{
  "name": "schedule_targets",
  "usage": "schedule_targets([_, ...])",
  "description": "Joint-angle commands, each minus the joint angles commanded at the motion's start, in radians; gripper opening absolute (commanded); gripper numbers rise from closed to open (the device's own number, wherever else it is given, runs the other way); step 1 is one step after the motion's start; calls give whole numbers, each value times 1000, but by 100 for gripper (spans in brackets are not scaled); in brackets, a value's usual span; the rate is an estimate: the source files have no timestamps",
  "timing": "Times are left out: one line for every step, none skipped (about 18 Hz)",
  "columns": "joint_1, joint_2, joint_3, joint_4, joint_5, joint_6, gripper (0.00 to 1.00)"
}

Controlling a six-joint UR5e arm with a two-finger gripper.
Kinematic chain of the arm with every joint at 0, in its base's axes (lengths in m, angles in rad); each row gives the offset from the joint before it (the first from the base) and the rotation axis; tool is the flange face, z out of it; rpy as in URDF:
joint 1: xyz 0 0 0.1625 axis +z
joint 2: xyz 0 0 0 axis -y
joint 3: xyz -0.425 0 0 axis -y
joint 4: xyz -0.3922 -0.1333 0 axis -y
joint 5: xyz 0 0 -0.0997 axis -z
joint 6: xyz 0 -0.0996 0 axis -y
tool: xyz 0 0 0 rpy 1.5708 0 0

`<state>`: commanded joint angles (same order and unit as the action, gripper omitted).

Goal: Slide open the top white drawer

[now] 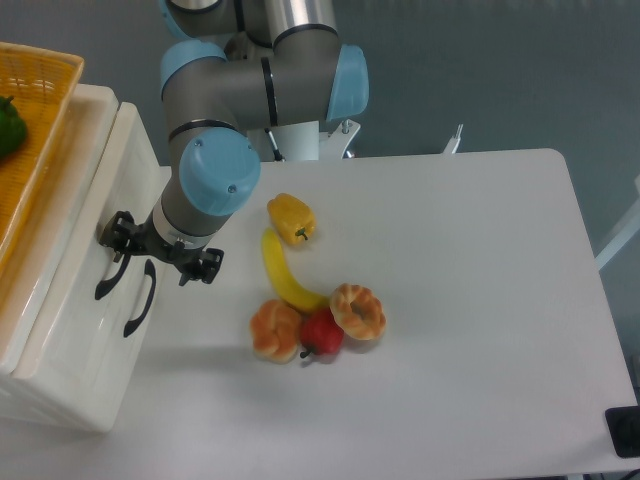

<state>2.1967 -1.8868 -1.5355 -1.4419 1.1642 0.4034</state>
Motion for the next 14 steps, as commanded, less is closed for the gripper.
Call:
schedule_targets([0, 0, 0, 0, 5, 2, 100])
schedule_targets([-3, -2, 2, 0, 6, 2, 100])
schedule_targets([-5, -2, 2, 0, 9, 2, 100])
schedule_targets([-3, -2, 2, 0, 9, 2, 100])
schedule_targets([-5, -2, 2, 0, 9, 2, 100])
schedule_targets([-3, -2, 2, 0, 9, 3, 100])
schedule_targets([-3, 0, 3, 2, 9, 3, 100])
schedule_targets([-3, 0, 3, 0, 9, 5, 100])
schedule_targets([-3, 2, 5, 2, 9, 5, 100])
schedule_targets([-3, 2, 5, 8, 11, 5, 100])
schedule_targets([-3, 0, 5, 14, 12, 3, 100])
schedule_targets([-3, 0, 5, 14, 14, 3, 100])
schedule_targets([-3, 0, 6, 12, 22, 2, 100])
schedule_targets([-3, 2, 6, 12, 23, 2, 100])
